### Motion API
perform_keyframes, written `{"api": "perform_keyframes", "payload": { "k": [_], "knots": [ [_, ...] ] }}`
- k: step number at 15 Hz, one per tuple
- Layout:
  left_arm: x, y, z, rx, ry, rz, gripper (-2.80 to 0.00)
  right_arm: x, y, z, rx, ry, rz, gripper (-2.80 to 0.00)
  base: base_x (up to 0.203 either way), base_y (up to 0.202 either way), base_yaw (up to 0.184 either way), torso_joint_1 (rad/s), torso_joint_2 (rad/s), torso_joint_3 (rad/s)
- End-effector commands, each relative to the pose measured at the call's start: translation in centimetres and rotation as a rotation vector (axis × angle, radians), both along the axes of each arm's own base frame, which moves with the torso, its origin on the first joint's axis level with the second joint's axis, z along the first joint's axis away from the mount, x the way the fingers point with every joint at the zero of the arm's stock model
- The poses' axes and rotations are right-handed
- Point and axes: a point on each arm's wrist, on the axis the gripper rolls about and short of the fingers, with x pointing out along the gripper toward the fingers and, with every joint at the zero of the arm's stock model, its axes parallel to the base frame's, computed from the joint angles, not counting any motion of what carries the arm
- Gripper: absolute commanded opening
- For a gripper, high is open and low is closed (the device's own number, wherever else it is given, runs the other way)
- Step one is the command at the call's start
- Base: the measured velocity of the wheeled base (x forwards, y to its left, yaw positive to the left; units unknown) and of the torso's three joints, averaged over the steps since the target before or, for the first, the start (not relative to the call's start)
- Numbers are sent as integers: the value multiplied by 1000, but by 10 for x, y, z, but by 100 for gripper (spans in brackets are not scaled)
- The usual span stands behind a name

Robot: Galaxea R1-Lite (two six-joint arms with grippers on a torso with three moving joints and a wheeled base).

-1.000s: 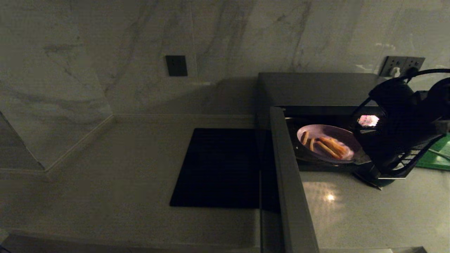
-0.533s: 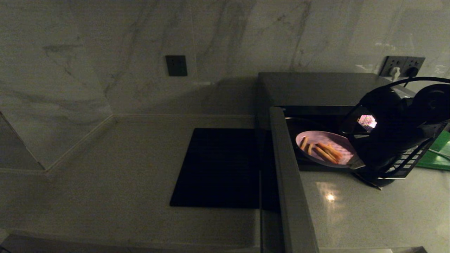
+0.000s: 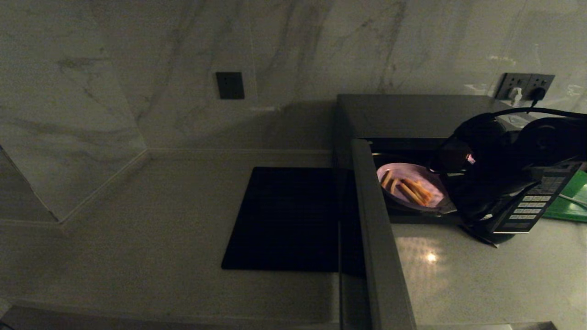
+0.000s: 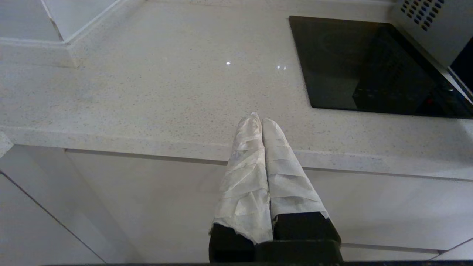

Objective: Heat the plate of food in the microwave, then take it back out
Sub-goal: Put the plate in the microwave oven

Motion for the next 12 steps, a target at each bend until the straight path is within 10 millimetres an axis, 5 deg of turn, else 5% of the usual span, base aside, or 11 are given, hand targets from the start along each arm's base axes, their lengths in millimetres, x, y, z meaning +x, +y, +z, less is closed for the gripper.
{"api": "perform_keyframes", "payload": {
  "k": [1,12],
  "knots": [
    [0,0,0,-1,1,1,-280,6,4,-10,3,21,0,-280,0,0,0,0,0,0],
    [0,0,0,-1,0,1,-280,34,9,-33,-3,49,2,-280,0,0,0,0,0,0]
  ]
}}
